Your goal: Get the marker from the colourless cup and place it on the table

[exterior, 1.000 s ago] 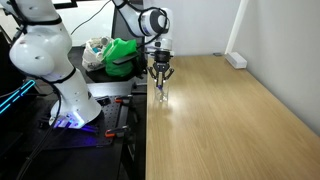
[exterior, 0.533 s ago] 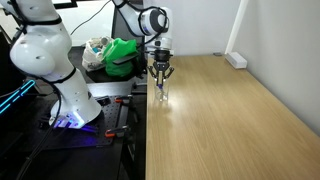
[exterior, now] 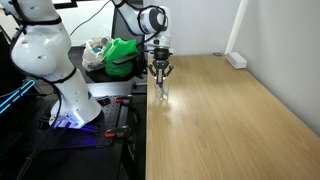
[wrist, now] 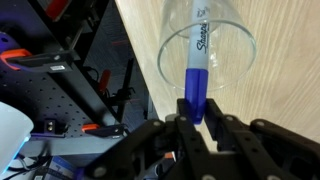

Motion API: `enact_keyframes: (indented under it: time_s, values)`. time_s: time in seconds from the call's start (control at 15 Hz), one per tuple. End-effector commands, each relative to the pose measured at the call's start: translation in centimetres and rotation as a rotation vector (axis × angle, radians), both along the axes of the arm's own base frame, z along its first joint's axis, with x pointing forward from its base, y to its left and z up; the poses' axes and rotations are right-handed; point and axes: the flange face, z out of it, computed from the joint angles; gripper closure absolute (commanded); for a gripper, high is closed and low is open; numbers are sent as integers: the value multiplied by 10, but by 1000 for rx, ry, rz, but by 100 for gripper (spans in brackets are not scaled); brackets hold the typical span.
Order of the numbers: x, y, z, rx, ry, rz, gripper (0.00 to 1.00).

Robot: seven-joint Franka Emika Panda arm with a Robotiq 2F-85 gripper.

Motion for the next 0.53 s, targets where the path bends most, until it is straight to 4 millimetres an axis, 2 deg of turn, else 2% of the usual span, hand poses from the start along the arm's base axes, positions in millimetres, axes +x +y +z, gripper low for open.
enact_keyframes:
  time_s: [0.0,0.47]
  values:
    - [5,-3,22,-37,-14,-30,94]
    - [9,-2,48,-84,-24,-43,94]
